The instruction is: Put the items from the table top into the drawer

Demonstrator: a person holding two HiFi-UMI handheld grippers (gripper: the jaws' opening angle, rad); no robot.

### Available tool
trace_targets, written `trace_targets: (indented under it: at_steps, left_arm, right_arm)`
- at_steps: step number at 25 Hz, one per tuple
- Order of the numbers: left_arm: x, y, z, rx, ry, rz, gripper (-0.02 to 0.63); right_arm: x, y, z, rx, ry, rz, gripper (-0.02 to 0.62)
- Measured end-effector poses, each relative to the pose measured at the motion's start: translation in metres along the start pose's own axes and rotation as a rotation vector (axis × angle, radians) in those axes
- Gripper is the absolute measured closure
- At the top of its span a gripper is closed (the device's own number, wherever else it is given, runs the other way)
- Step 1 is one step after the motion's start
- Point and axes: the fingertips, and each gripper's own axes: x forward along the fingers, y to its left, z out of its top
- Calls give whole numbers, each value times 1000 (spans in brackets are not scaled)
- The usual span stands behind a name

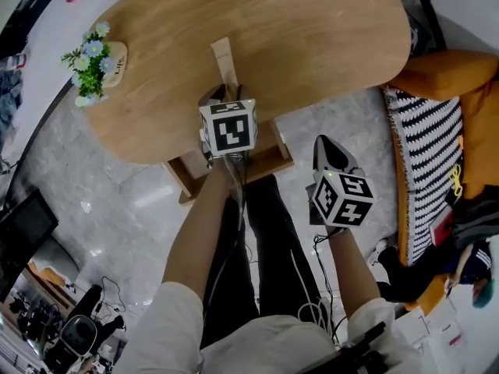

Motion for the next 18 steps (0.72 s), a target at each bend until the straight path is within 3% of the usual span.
trace_targets:
  at_steps: [4,10,18]
  left_arm:
    - [5,4,-4,10,28,18,482]
    - [-2,13,-1,22,31,26,574]
    - [-20,21,-3,64,21,2,578]
  right_arm:
    - [5,3,-5,3,16,11,603]
    - [9,6,-3,0,20,12,603]
    - [6,28,6,-7,-10,22,603]
